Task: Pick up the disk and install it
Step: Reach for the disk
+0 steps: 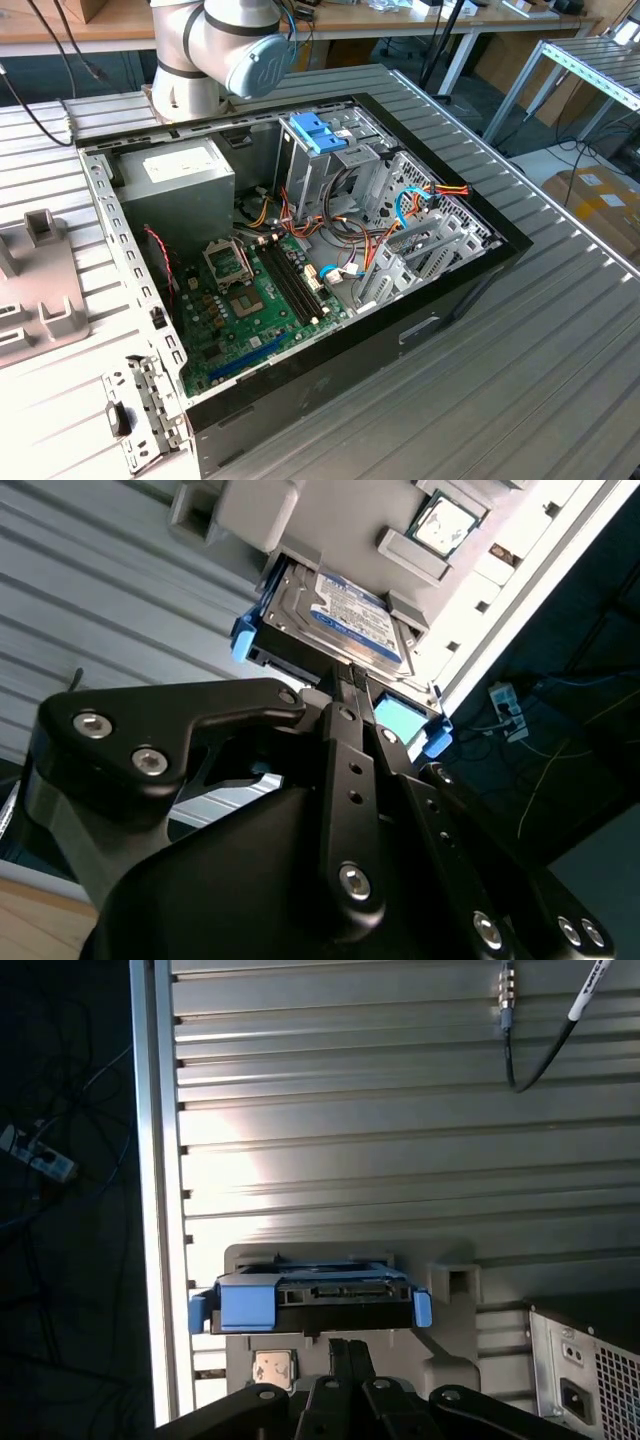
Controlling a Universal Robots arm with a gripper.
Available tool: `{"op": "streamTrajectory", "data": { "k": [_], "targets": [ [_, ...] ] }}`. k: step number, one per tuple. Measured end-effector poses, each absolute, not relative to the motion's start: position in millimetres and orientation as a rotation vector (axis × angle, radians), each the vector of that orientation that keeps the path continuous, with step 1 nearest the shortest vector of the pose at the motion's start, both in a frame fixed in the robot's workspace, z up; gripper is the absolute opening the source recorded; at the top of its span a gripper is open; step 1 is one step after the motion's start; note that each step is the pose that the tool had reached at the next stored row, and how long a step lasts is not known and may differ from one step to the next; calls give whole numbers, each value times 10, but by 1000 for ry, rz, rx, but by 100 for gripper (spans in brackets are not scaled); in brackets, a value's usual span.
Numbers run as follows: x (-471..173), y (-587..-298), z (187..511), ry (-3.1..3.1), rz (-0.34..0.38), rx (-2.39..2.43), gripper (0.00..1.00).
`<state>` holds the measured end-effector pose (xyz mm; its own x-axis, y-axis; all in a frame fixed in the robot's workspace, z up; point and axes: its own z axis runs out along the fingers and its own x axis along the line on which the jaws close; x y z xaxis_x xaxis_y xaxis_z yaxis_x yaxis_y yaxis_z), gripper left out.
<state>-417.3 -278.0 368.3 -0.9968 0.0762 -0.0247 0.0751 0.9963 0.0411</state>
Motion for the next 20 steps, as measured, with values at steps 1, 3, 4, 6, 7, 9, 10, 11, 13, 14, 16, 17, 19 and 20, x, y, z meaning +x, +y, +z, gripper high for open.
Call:
{"op": "streamTrajectory", "data": {
  "k": [1,3,4,6,7,9,10,11,13,14,16,17,19,20],
  "targets": [
    [-4184,-2785,3682,3112,62,118,11],
    [-4202,-2819,3679,3113,58,118,11],
    [-4205,-2835,3677,3112,54,118,11],
    [-4207,-2887,3672,3112,38,118,11],
    [-4207,-2909,3669,3112,30,118,11],
    [-4207,-2985,3661,3112,8,117,11],
    [-4207,-3032,3656,3112,8,117,11],
    [-4208,-3076,3653,3112,8,117,11],
    [-4209,-3162,3646,3112,8,117,11],
    [-4209,-3220,3638,3112,8,117,11],
    [-4209,-3340,3617,3112,8,117,11],
    [-4209,-3405,3608,3112,7,117,11],
    [-4209,-3410,3609,3112,6,117,11],
    [-4209,-3412,3609,3112,7,117,11]
  ]
}}
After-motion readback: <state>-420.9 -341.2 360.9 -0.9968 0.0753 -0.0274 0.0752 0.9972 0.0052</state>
